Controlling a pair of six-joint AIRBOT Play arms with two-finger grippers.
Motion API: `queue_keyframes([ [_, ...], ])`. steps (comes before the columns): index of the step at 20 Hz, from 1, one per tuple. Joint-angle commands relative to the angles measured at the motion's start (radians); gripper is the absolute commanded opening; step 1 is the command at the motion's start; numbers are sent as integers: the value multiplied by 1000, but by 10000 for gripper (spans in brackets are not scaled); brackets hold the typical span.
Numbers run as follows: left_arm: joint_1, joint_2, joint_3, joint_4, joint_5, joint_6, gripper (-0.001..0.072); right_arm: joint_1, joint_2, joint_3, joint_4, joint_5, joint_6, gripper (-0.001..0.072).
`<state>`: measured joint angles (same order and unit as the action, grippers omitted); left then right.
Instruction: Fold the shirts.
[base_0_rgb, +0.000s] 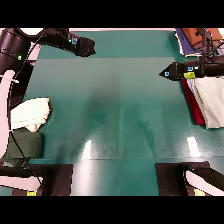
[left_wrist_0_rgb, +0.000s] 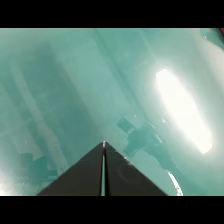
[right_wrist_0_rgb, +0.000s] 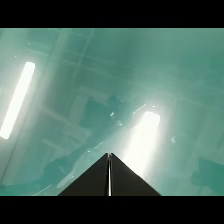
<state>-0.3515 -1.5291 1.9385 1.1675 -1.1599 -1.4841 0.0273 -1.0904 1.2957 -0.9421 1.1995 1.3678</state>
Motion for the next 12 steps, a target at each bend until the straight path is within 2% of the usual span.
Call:
queue_keyframes([
  [1, 0, 0, 1, 0, 0, 0, 24, 2, 0, 1, 0, 0, 0, 20],
  [12, 0, 0, 1, -1, 32, -1, 24, 2, 2, 1, 1, 13, 0, 20],
])
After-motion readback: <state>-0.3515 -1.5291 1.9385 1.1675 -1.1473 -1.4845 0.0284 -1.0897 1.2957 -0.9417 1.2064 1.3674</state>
